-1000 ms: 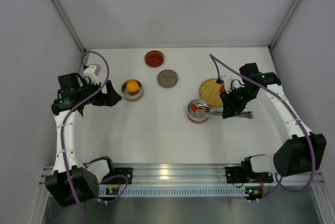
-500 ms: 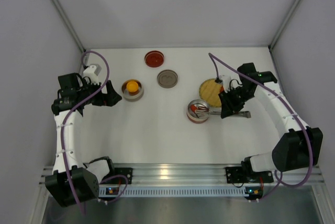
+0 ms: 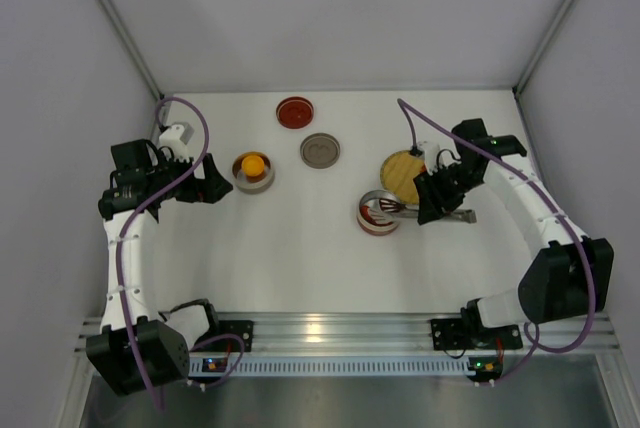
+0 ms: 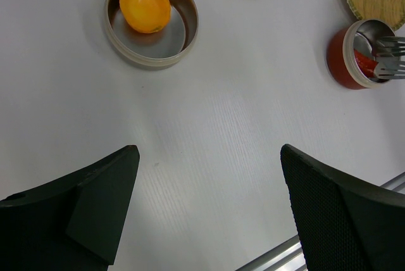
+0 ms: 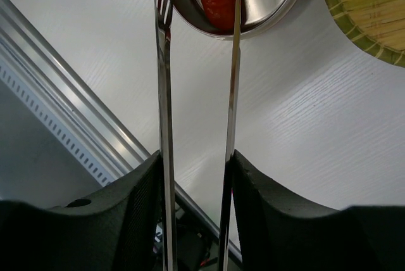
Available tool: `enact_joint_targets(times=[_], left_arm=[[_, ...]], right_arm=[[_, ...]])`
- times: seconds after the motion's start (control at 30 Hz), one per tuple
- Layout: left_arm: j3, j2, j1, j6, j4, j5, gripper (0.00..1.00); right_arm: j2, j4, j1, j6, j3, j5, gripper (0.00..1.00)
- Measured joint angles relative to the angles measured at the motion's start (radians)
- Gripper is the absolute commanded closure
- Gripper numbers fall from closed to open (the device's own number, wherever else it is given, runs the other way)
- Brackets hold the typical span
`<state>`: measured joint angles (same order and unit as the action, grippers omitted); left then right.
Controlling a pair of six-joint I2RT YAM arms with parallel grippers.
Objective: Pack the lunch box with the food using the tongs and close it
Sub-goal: Place the fake food in the packing box, then pick up the fake food from the plate.
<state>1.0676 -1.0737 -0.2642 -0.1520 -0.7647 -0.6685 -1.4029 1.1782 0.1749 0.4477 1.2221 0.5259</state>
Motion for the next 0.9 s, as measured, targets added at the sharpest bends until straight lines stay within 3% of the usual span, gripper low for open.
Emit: enact_joint_targets(times=[0.57, 0.9], left_arm=[[0.0, 0.0, 0.0, 0.0, 0.0, 0.0, 0.02], [0.0, 0.0, 0.0, 0.0, 0.0, 0.0, 0.02]], right_arm=[[0.074, -0.021, -0.036, -0.06, 0.062, 0.002, 0.66], [0.117, -0.203, -0.127, -0.255, 0.043, -0.27, 0.61]])
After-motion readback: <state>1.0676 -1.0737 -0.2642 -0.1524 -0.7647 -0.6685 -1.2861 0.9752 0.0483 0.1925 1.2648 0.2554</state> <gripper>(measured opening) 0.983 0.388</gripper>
